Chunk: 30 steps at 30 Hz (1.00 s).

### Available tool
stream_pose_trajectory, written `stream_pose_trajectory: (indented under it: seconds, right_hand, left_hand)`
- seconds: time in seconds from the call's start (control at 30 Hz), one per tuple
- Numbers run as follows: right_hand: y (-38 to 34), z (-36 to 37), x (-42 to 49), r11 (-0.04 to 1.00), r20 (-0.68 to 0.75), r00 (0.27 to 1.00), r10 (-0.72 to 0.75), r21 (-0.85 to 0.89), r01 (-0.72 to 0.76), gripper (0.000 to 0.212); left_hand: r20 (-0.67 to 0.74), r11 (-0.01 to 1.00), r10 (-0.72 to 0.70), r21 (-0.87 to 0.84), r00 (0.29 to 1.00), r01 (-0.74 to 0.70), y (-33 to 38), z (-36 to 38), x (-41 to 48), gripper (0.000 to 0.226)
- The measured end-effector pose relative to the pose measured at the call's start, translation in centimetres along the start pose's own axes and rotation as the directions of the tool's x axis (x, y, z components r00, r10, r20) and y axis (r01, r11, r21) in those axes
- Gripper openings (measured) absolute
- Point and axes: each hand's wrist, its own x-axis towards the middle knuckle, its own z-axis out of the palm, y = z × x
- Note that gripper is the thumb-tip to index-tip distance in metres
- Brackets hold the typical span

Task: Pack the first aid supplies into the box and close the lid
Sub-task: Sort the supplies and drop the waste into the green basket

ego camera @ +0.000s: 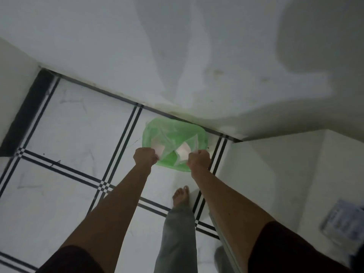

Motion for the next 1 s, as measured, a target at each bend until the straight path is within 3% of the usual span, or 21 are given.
stream_pose_trajectory:
  seconds: [0.03,0.1,0.2,0.33,0.4,0.67,0.87,1.0]
  right_hand:
    - [0.4,1.0,1.0,1.0,0.023,1.0,0.018,-0.009,-0.018,0.027]
    - [1.0,1.9,1.9,0.996,0.097,0.992,0.083,-0.041,-0.079,0.035]
    - [2.2,1.3,1.6,0.986,0.161,0.98,0.116,-0.139,-0.094,0.04]
    - [2.9,-2.3,-0.5,0.917,0.219,0.972,-0.083,-0.364,0.161,0.031]
    - [2.6,-4.7,-2.2,0.865,0.268,0.945,-0.19,-0.409,0.29,0.029]
    - [-0.5,-20.6,-13.7,0.582,0.317,0.714,-0.625,-0.42,0.696,0.023]
    - [2.7,-34.9,-20.7,0.341,0.314,0.504,-0.805,-0.449,0.826,0.026]
    - [6.0,-43.4,-23.1,0.27,0.244,0.419,-0.874,-0.473,0.839,0.027]
  left_hand:
    - [0.007,0.997,-0.053,-0.047,0.999,0.053,-0.2,0.6,0.9,0.009]
    - [-0.048,0.997,-0.059,0.053,0.997,0.062,-0.9,1.6,2.0,0.018]
    - [-0.052,0.991,-0.028,0.132,0.998,0.034,-2.6,1.9,2.6,0.013]
    - [-0.021,0.9,0.205,0.396,0.978,-0.181,-3.0,1.4,-3.1,0.032]
    - [0.016,0.828,0.324,0.48,0.946,-0.292,-2.8,1.5,-6.9,0.029]
    - [0.136,0.596,0.692,0.445,0.708,-0.668,0.2,3.0,-27.2,0.033]
    - [0.24,0.355,0.826,0.482,0.51,-0.801,-0.9,5.9,-42.2,0.035]
    - [0.294,0.197,0.883,0.474,0.365,-0.858,-1.6,8.4,-49.6,0.033]
